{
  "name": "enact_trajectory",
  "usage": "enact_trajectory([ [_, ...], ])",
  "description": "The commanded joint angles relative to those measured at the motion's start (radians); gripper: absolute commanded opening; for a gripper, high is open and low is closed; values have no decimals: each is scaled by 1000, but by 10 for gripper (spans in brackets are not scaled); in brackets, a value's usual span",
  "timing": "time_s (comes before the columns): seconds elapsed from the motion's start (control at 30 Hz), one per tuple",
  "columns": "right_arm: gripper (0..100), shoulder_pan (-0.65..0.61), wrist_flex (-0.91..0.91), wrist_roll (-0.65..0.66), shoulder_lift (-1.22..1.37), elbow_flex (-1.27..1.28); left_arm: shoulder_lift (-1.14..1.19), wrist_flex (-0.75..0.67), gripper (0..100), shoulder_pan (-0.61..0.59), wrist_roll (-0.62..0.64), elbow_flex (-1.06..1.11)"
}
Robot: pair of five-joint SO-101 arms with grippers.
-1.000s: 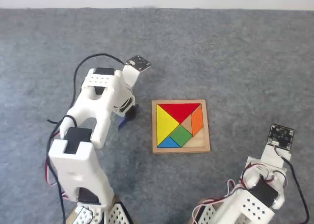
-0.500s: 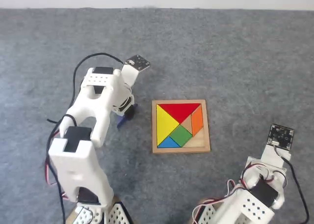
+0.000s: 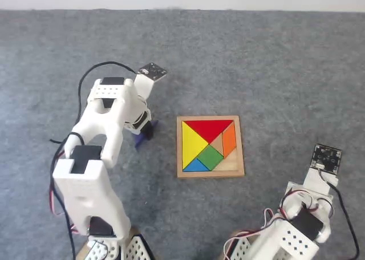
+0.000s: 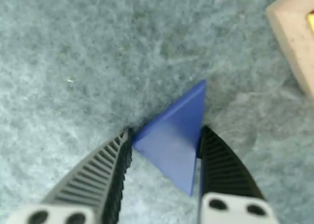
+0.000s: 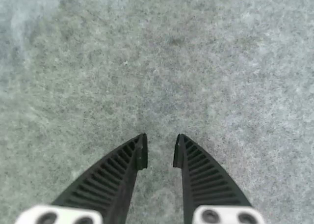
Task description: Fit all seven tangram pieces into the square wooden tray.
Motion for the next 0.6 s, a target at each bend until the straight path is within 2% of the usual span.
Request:
enact_trajectory([
  [0.0, 114, -8, 4, 11, -16, 18, 6, 9, 121, -34, -8, -1],
  [0.17, 114, -8, 4, 11, -16, 18, -29, 9, 85, -31, 25, -19],
  [0.27, 114, -8, 4, 11, -16, 18, -117, 58, 73, -15, 41, -24],
  [0.57, 114, -8, 4, 9, -16, 18, -517, 324, 73, 195, 48, -13],
])
